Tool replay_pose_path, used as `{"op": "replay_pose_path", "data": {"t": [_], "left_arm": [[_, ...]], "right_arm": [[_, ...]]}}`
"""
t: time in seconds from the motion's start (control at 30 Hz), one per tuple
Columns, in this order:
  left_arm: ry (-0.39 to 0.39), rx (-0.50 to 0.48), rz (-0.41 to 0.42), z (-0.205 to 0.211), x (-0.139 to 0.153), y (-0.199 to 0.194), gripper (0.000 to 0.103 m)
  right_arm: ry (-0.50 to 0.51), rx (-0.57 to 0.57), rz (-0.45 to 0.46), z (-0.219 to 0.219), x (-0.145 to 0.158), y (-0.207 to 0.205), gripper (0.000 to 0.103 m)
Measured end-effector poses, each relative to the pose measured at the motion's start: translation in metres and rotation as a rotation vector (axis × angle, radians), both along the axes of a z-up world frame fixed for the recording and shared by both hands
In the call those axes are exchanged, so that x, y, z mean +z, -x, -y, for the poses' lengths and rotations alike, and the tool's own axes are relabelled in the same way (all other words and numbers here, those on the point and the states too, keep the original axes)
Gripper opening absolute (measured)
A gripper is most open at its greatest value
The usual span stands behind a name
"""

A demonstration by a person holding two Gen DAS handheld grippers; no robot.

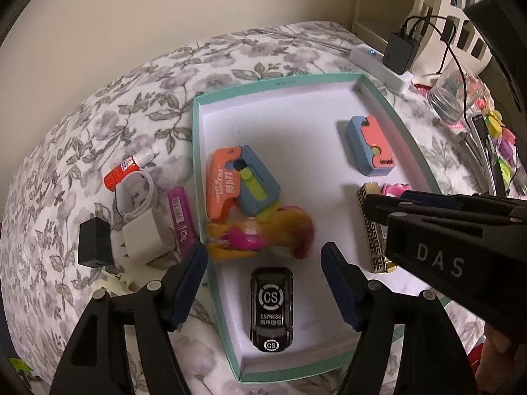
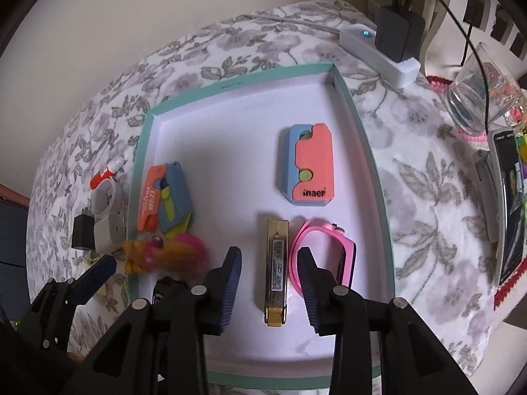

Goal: Organize rigid objects
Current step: 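Open both grippers to release figurine and harmonica in the tray, then withdraw both grippers from the tray toward the remaining pile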

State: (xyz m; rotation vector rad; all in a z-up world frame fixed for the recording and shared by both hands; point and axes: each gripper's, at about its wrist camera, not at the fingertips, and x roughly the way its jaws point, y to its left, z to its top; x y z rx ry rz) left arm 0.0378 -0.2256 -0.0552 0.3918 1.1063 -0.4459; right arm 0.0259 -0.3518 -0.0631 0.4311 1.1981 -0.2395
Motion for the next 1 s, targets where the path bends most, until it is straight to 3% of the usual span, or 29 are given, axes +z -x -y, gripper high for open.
{"op": "replay_pose_path", "data": {"t": [0.2, 0.3, 0.63, 0.8, 0.87, 1.0], "left_arm": [[0.025, 0.057, 0.000, -0.013, 0.011, -0.011, 0.074], [0.042, 0.124, -0.019, -0.028, 0.013, -0.023, 0.079], [0.053, 0.347, -0.061, -0.076, 0.005, -0.052, 0.082], [0.044, 0.380, -0.075, -0.083, 0.001, -0.057, 0.084], [0.044, 0.390, -0.078, -0.085, 0.001, -0.058, 0.102], [0.071, 0.412, -0.084, -0.093, 0.003, -0.061, 0.103]], "right_arm": [[0.005, -0.027, 0.016, 0.005, 0.004, 0.003, 0.052], [0.015, -0.035, 0.019, 0.005, 0.004, 0.004, 0.064], [0.051, -0.030, 0.065, 0.002, 0.006, 0.004, 0.084], [0.071, 0.004, 0.097, -0.007, 0.007, 0.001, 0.103], [0.074, 0.008, 0.102, -0.008, 0.006, 0.000, 0.103], [0.060, 0.017, 0.112, -0.010, 0.006, -0.002, 0.103]]}}
